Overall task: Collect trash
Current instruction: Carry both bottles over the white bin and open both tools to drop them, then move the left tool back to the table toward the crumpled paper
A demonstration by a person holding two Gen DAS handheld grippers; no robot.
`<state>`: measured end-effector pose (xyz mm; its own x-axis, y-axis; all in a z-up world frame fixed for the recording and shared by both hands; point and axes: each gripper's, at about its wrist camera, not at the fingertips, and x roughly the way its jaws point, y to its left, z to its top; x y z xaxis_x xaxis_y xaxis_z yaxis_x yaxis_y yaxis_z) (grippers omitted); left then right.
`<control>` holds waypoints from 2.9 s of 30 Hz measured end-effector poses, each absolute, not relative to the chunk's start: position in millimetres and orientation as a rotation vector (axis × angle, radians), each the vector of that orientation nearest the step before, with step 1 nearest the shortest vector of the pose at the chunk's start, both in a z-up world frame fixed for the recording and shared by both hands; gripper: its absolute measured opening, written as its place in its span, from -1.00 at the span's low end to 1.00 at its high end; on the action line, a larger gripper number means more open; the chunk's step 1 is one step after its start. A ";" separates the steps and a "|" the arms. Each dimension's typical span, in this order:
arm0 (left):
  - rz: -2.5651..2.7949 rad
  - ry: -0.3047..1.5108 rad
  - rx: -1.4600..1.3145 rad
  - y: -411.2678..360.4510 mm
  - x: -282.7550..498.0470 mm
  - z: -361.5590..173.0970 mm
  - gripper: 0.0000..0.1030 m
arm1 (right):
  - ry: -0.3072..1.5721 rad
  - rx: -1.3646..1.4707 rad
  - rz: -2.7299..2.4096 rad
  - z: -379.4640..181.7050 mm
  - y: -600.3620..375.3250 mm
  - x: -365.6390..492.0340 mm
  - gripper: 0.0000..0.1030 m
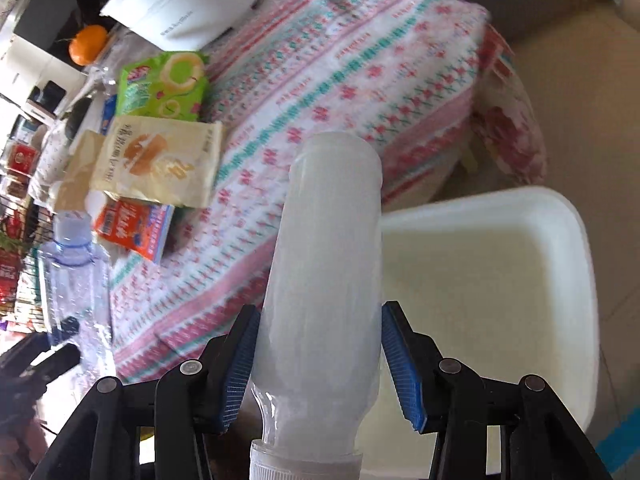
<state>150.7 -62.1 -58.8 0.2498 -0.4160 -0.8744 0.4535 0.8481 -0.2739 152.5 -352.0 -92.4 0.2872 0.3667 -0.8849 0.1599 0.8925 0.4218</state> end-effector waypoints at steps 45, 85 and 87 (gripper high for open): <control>-0.789 1.288 0.215 -237.0 166.0 -137.9 0.48 | 1.241 0.470 -0.168 -83.1 -452.5 100.6 0.44; -0.297 1.049 0.004 -19.3 171.5 -48.4 0.70 | 1.161 0.293 -0.045 -46.5 -355.7 138.3 0.53; -0.264 1.040 -0.018 0.1 176.4 -44.3 0.70 | 1.163 0.264 -0.029 -44.2 -343.0 144.6 0.53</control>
<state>176.4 0.1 -44.3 0.4771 -0.2249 -0.8496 0.2077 0.9682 -0.1396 144.6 -343.0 -44.2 0.3998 0.1140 -0.9095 0.1587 0.9686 0.1913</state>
